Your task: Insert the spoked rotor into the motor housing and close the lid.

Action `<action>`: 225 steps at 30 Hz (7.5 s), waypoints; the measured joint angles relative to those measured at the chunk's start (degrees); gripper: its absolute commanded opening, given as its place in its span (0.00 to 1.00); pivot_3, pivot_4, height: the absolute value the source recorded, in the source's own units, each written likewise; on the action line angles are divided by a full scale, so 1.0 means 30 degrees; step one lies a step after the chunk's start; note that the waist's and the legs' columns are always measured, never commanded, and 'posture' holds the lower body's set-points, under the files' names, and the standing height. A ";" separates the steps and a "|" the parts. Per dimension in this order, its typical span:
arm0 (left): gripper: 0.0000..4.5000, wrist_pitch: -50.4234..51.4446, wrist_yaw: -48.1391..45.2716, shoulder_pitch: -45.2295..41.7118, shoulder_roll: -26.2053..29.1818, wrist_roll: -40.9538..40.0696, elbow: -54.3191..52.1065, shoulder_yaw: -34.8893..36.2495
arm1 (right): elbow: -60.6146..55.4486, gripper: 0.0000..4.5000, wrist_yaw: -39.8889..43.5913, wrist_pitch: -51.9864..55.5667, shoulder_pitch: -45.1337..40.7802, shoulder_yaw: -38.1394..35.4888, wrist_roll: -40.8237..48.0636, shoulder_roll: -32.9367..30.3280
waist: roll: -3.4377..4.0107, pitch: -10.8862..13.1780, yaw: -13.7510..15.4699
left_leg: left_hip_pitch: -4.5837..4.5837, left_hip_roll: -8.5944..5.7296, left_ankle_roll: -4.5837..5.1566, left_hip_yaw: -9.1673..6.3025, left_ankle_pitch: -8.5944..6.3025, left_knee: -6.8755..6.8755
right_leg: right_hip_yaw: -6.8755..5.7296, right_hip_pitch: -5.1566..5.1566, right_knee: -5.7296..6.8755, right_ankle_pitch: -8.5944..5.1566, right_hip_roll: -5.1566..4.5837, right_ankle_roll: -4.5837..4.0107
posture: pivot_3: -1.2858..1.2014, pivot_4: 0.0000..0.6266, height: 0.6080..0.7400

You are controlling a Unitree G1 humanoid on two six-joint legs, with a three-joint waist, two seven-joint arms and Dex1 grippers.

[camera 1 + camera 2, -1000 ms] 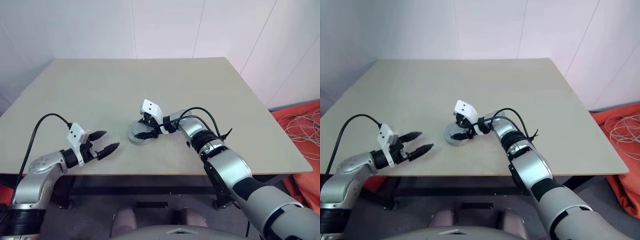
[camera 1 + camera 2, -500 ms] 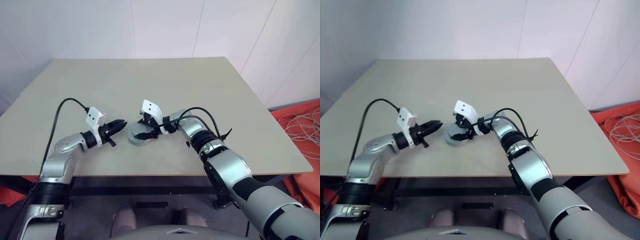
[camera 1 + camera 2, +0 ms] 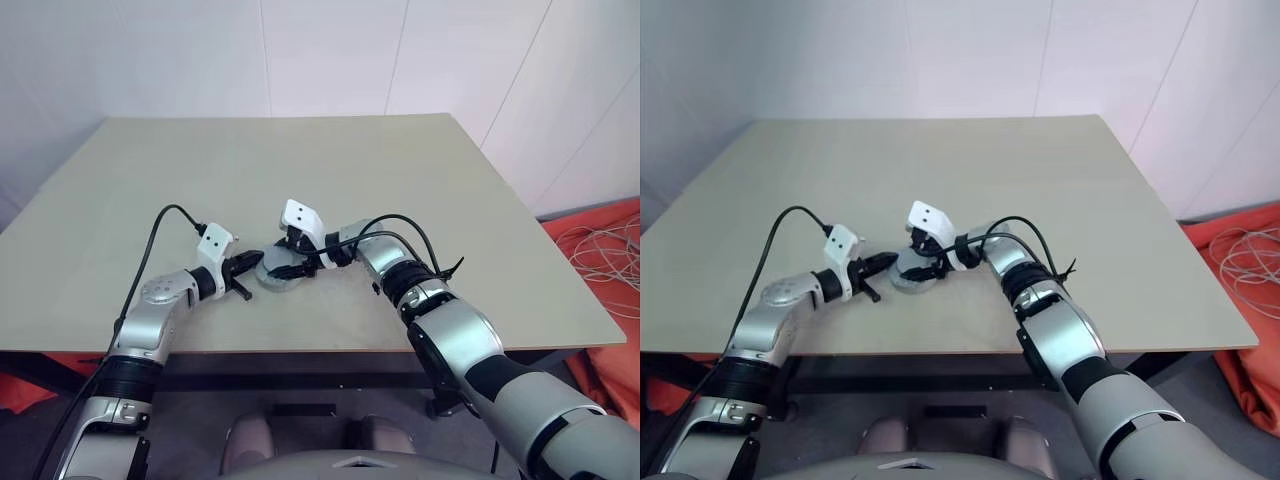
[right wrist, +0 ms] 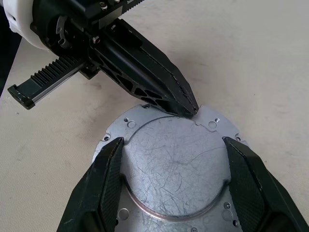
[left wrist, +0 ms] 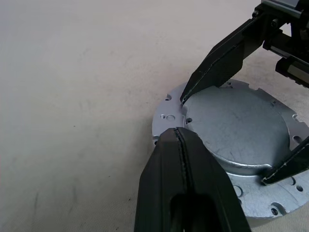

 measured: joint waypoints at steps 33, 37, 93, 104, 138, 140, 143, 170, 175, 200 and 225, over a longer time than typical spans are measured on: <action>0.00 0.2034 0.0306 -0.1141 -0.0293 0.0297 -0.0314 -0.0670 | -1.2775 1.00 0.2867 1.1395 0.3662 -0.2983 0.4533 -0.4227 | 0.0053 -0.0036 0.0352 | -0.0175 -0.0009 0.0024 0.0007 -0.0010 -0.0013 | -0.0009 -0.0118 -0.0057 -0.0011 -0.0004 0.0020 | 0.52 0.00 1.00; 0.00 0.2043 0.0254 -0.1168 -0.0348 0.0294 -0.0291 -0.0726 | -1.4508 1.00 -0.0231 1.7915 0.4578 -0.5061 0.6209 -0.4296 | 0.0055 -0.0037 0.0521 | -0.0154 -0.0015 0.0009 0.0007 -0.0001 -0.0020 | -0.0008 -0.0116 -0.0056 -0.0011 -0.0004 0.0020 | 0.52 0.00 1.00; 0.00 1.0315 0.6248 -0.2458 -0.3540 -0.7123 -0.0076 0.8422 | -1.1404 0.25 -1.3012 3.0138 0.4366 -1.7356 1.1261 0.1845 | 0.0076 -0.0041 0.0528 | -0.0229 -0.0035 -0.0252 0.0003 0.0155 -0.0269 | -0.0026 -0.0331 -0.0099 -0.0020 0.0001 0.0022 | 0.52 0.00 1.00; 0.62 1.5618 0.6586 0.0546 -0.3882 -1.4867 -0.1720 1.2055 | -1.2463 0.25 -1.2974 3.1411 0.3502 -1.8164 1.2464 0.0984 | 0.0064 -0.0031 0.0801 | -0.0272 -0.0024 -0.0228 0.0002 0.0140 -0.0252 | -0.0054 -0.0340 -0.0127 -0.0043 0.0002 0.0052 | 0.52 0.00 1.00; 0.48 1.5312 1.1627 0.0187 -0.5332 -2.5165 -0.0683 1.0011 | -1.3660 0.25 -1.4571 3.1872 0.4051 -1.6355 1.8333 0.1207 | 0.0056 -0.0030 0.1101 | -0.0288 -0.0024 -0.0231 -0.0005 0.0142 -0.0228 | -0.0053 -0.0317 -0.0135 -0.0040 0.0008 0.0082 | 0.52 0.00 1.00; 0.48 1.5242 1.1648 0.0212 -0.5239 -2.5270 -0.0682 0.9904 | -1.3668 0.25 -1.4596 3.1866 0.4050 -1.6410 1.8332 0.1251 | 0.0056 -0.0030 0.1101 | -0.0287 -0.0024 -0.0231 -0.0005 0.0142 -0.0225 | -0.0053 -0.0317 -0.0132 -0.0040 0.0008 0.0082 | 0.52 0.00 1.00; 0.48 1.5075 1.1632 0.0238 -0.5098 -2.5536 -0.0685 0.9743 | -1.4094 0.25 -1.4519 3.1735 0.4070 -1.6163 1.8316 0.1405 | 0.0053 -0.0033 0.1103 | -0.0288 -0.0024 -0.0231 -0.0005 0.0142 -0.0221 | -0.0053 -0.0313 -0.0130 -0.0040 0.0007 0.0083 | 0.52 0.00 1.00; 0.47 0.6360 1.2924 -0.1639 -0.4770 -2.2437 0.1978 1.1669 | -1.4681 1.00 -1.4401 2.8473 0.5980 -1.3064 1.5841 -0.1279 | 0.0033 -0.0034 0.1095 | -0.0295 -0.0026 -0.0232 -0.0015 0.0143 -0.0151 | -0.0056 -0.0240 -0.0126 -0.0019 0.0007 0.0125 | 0.52 0.00 1.00; 0.47 0.3777 1.3470 -0.2221 -0.4759 -2.0618 0.3839 1.2764 | -1.4969 1.00 -1.3517 2.7436 0.6033 -1.1333 1.5474 -0.2067 | 0.0019 -0.0037 0.1112 | -0.0295 -0.0024 -0.0223 -0.0027 0.0138 -0.0153 | -0.0063 -0.0254 -0.0130 0.0010 0.0007 0.0180 | 0.52 0.00 1.00; 0.47 0.1996 1.6106 -0.3598 -0.5407 -2.0012 0.5765 1.4778 | -2.2260 1.00 -0.3790 1.3932 0.9007 -0.1575 0.9723 -0.8434 | -0.0116 -0.0050 0.1457 | -0.0323 -0.0029 -0.0154 -0.0037 0.0098 -0.0029 | -0.0061 -0.0207 -0.0120 0.0029 0.0002 0.0234 | 0.52 0.00 1.00; 1.00 0.5298 2.6109 0.2225 -0.7110 -2.1248 -0.6152 1.1268 | -2.1621 1.00 -0.2680 1.1893 0.9391 -0.1244 0.7628 -0.8545 | -0.0126 -0.0147 0.1025 | -0.0269 -0.0033 -0.0007 -0.0016 0.0009 0.0110 | -0.0045 -0.0080 -0.0111 -0.0021 -0.0003 0.0224 | 0.52 0.00 1.00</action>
